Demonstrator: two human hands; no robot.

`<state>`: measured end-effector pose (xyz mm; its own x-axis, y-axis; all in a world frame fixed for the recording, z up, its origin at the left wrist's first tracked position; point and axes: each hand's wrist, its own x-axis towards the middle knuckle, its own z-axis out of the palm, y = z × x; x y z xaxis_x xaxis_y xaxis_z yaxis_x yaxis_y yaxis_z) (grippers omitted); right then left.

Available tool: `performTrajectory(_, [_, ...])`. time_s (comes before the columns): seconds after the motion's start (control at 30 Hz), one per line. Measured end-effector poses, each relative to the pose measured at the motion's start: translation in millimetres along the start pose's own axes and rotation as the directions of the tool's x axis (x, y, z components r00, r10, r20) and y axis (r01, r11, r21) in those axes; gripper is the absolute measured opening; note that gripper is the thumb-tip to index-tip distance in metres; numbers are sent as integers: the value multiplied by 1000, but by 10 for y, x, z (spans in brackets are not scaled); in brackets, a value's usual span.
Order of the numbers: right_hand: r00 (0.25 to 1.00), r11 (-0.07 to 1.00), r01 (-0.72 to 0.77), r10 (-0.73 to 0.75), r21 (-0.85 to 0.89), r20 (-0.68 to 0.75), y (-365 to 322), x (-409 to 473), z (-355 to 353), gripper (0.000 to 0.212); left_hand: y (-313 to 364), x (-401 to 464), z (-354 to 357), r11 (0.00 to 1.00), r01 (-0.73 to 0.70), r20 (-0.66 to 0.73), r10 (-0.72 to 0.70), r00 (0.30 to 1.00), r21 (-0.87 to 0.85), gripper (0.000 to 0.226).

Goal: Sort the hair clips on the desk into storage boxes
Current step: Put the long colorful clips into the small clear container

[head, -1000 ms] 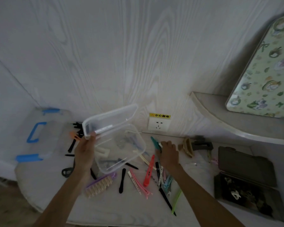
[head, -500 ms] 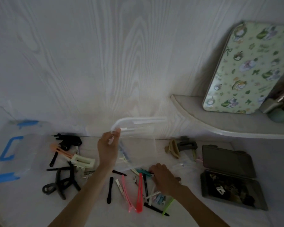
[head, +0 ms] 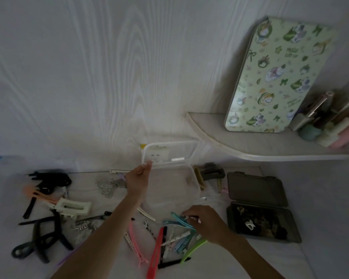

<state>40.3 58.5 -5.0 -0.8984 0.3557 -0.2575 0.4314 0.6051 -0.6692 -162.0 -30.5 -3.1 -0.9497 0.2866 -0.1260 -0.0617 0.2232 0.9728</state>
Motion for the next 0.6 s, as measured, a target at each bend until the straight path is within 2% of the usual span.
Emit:
performTrajectory(0.1, [999,975,-18,29,221,-44,-24,-7,-164,20,-36,63,19,997,69,6,-69,998,-15,29])
performTrajectory(0.2, [995,965,15,11,262,-99,-162,62,-319,18,-24,102,-13,987,102,53,-109,993,121,35])
performTrajectory(0.27, [983,957,66,-13,283,-184,-277,160,-397,18,20,125,-43,968,134,89,-156,984,213,33])
performTrajectory(0.33, [964,959,122,-53,257,-261,-395,321,-434,20,40,163,-88,950,136,141,-181,973,281,36])
performTrajectory(0.43, [951,966,180,-123,185,-282,-588,607,-408,21,34,211,-178,939,110,202,-183,962,326,35])
performTrajectory(0.6, [981,989,131,-120,67,-150,-662,974,-225,27,5,280,-580,949,66,115,-106,988,310,35])
